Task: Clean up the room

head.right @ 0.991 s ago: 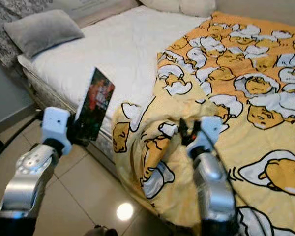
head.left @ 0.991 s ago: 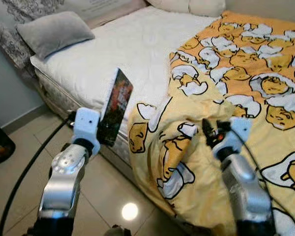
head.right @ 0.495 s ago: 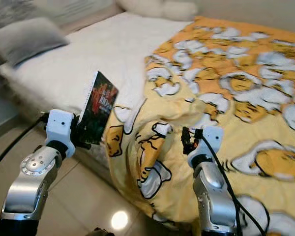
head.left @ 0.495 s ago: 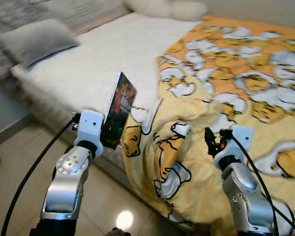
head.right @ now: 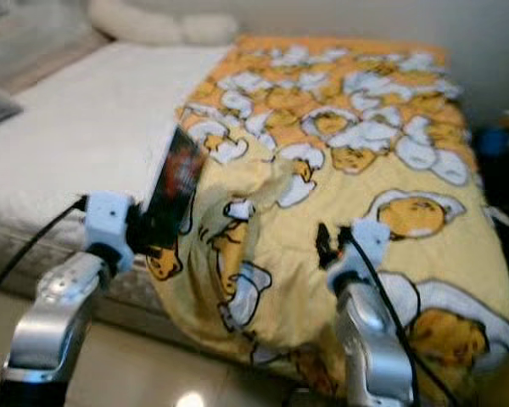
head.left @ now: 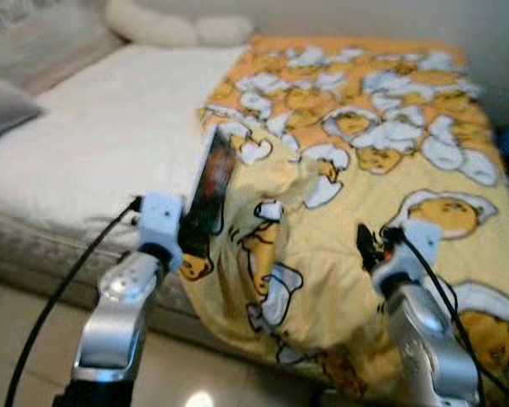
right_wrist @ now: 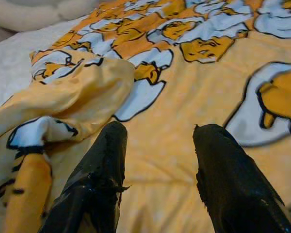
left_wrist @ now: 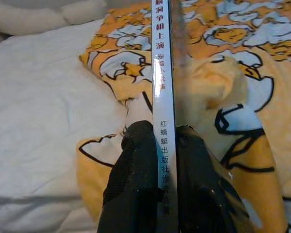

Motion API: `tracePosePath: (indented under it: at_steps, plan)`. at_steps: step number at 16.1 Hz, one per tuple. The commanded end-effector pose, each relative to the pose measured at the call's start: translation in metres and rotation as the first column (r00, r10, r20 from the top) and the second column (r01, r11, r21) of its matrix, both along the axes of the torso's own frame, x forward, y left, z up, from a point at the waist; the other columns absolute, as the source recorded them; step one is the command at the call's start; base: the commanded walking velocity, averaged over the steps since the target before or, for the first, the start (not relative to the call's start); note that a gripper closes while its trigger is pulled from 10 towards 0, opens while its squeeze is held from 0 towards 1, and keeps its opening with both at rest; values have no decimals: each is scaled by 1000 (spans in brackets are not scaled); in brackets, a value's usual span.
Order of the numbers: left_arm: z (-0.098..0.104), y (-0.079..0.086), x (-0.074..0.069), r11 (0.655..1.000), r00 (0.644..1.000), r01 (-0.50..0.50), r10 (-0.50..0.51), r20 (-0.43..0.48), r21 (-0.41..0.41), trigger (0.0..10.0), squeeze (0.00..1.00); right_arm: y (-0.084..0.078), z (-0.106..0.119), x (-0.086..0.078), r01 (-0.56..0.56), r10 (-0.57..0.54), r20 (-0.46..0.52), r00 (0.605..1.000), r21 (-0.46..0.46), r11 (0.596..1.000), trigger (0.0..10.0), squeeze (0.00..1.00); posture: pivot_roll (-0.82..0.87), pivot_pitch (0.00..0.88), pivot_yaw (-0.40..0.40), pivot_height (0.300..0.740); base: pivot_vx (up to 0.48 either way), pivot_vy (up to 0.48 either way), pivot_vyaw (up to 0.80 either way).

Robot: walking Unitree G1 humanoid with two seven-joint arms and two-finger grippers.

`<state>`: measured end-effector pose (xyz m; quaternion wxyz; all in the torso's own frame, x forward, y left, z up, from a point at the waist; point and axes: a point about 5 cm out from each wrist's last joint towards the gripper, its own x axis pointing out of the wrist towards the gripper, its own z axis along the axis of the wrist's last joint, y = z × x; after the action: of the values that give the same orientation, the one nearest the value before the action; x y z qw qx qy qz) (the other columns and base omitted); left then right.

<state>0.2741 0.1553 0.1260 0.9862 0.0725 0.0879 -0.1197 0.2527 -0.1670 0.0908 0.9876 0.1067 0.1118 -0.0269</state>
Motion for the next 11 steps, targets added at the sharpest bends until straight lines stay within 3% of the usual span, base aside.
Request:
tracePosePath:
  at_steps: [1, 8, 11]
  plan:
    - [9, 10, -1, 999, 999, -33, 33, 41, 15, 10000, 0, 10, 2, 2, -31, 31, 4, 1000, 22, 999, 10000, 0, -67, 0, 87, 740, 0, 390, -800]
    - [6, 14, -6, 998, 998, -55, 55, 19, 7, 10000, 0, 12, 4, 3, -55, 55, -7, 998, 20, 998, 10000, 0, -53, 0, 69, 740, 0, 393, -797]
    - [5, 15, -6, 998, 998, -68, 68, 16, 5, 10000, 0, 13, 3, 4, -58, 59, -18, 998, 11, 998, 10000, 0, -52, 0, 57, 740, 0, 412, 0]
